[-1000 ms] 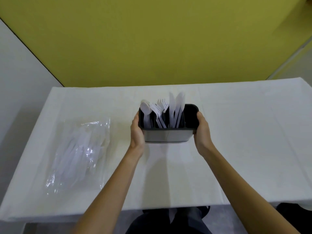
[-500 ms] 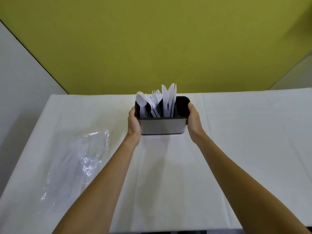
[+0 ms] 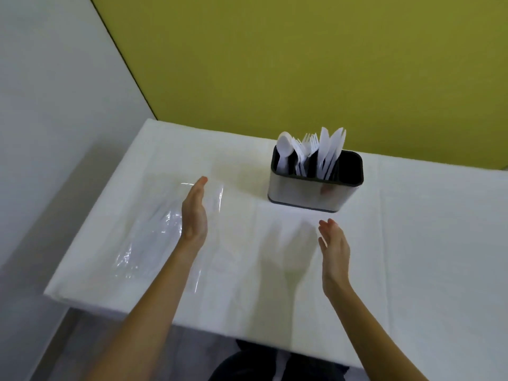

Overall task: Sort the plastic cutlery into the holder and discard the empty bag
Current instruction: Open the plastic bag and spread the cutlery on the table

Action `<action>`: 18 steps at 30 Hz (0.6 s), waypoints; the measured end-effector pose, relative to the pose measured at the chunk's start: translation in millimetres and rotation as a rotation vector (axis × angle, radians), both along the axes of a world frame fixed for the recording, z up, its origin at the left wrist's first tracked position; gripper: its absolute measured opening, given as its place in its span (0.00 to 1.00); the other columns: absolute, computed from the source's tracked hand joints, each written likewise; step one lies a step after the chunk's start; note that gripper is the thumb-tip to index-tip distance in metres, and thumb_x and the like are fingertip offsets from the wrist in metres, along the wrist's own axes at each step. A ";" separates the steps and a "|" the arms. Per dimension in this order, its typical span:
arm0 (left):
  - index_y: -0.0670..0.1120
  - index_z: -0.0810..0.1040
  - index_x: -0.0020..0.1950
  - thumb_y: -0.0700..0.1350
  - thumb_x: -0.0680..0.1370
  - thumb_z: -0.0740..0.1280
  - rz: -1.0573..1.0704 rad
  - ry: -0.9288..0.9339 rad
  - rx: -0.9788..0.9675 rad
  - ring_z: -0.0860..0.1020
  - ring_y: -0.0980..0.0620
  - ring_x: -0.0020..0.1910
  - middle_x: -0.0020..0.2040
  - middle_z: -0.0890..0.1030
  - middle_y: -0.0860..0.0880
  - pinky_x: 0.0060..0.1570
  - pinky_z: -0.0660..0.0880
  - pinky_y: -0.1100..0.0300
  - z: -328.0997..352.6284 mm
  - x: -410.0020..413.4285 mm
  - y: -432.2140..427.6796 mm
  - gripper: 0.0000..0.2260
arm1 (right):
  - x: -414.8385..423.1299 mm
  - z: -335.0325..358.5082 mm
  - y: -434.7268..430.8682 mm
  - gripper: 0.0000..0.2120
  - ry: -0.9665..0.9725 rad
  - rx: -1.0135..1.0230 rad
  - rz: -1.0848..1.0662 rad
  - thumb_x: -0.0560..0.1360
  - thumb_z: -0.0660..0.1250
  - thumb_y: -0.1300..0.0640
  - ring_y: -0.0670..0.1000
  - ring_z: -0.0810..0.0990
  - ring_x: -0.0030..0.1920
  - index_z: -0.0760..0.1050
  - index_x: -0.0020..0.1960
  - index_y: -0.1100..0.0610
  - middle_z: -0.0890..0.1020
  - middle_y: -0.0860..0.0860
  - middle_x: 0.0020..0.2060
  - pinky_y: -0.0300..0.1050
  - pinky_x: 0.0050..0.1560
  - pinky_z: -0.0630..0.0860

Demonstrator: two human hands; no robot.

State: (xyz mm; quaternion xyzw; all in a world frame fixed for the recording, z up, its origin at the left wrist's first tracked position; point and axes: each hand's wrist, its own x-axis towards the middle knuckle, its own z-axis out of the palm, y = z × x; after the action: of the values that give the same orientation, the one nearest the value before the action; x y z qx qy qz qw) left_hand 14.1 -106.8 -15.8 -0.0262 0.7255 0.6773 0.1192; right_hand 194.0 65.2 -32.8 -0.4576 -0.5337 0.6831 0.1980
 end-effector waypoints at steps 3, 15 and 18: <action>0.42 0.73 0.68 0.42 0.82 0.56 0.068 0.062 -0.120 0.70 0.55 0.67 0.68 0.74 0.49 0.64 0.64 0.66 -0.6 3.9 -32.7 0.16 | -16.3 -8.7 -34.8 0.18 -0.017 0.020 0.174 0.82 0.56 0.52 0.49 0.74 0.63 0.69 0.69 0.56 0.75 0.52 0.64 0.49 0.69 0.68; 0.39 0.68 0.70 0.42 0.80 0.63 0.123 -0.026 -0.563 0.70 0.45 0.67 0.69 0.70 0.42 0.60 0.64 0.61 -30.2 5.6 -149.5 0.20 | -114.5 -11.4 -125.7 0.24 -0.168 -0.058 0.648 0.77 0.65 0.56 0.51 0.78 0.48 0.64 0.70 0.59 0.75 0.51 0.55 0.50 0.57 0.78; 0.40 0.72 0.66 0.42 0.77 0.67 0.128 0.000 -0.621 0.72 0.46 0.63 0.65 0.74 0.44 0.53 0.64 0.64 -28.2 5.5 -149.6 0.18 | -124.8 -11.6 -133.2 0.27 -0.226 -0.049 0.628 0.75 0.67 0.54 0.54 0.79 0.47 0.63 0.70 0.59 0.76 0.51 0.51 0.48 0.54 0.77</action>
State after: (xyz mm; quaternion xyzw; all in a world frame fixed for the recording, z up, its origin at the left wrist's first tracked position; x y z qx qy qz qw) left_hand 19.6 -256.4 -44.0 -0.1073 0.8945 0.4295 0.0626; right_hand 69.1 -68.0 -44.4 -0.3482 -0.6507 0.6683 -0.0938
